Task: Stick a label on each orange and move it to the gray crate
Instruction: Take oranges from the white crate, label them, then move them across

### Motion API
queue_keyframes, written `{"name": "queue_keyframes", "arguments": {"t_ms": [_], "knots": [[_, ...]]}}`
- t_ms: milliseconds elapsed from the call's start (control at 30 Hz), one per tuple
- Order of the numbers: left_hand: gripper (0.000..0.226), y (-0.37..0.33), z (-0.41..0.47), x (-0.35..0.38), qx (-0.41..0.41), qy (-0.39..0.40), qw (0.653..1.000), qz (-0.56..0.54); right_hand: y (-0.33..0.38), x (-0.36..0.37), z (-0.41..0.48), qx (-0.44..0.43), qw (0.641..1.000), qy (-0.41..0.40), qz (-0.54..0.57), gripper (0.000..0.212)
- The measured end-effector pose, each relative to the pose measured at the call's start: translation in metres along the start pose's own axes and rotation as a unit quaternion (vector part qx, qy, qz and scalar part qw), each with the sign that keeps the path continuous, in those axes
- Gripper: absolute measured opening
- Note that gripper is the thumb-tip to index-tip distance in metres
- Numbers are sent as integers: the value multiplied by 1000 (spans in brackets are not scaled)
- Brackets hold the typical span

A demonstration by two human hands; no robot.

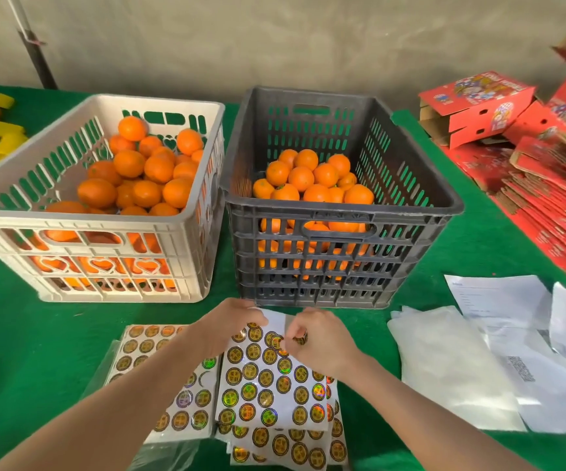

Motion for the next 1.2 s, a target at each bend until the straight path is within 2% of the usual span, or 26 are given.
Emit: {"name": "queue_keyframes", "arguments": {"t_ms": [100,200,333,400,467,500,567,633,700,767,867,1000,1067,1200], "knots": [[31,6,1,3,-47,2,998,-41,-2,6,3,19,1000,4,-1,10],[31,4,1,10,-39,22,997,-60,-3,9,4,26,999,21,28,10],[25,-2,2,12,-10,38,999,-36,-9,10,4,45,990,39,126,28],[25,-3,3,17,3,59,998,-16,-17,9,4,65,986,34,153,27],[18,-9,5,19,34,56,996,60,-24,7,6,80,984,21,157,26],[17,-13,6,20,55,40,990,121,-25,5,7,82,985,15,154,27],[30,-22,7,16,105,-19,971,215,-19,-3,9,66,987,2,144,29],[29,-48,-8,-2,172,-114,952,225,-2,-18,10,24,988,-22,152,28],[9,-83,-36,-23,271,-183,923,202,29,-44,12,-46,981,-71,176,25],[14,-109,-59,-46,322,-212,909,158,67,-79,12,-127,962,-141,198,21],[21,-134,-88,-79,355,-223,905,71,122,-124,12,-234,924,-223,202,14],[19,-150,-117,-125,391,-245,886,-37,175,-162,30,-306,887,-285,195,12],[18,-151,-123,-156,396,-268,876,-57,196,-170,57,-308,896,-283,148,17],[24,-139,-126,-240,372,-364,853,-43,230,-154,142,-266,947,-171,-53,47]]}}
Point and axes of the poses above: each hand's wrist, its own z-axis towards the middle knuckle, its own x-axis out of the palm, y = z × x, the point moved 10 cm from there along z, towards the middle knuckle, and after that the axes turned 2 degrees about -z, right-handed, at the moved point
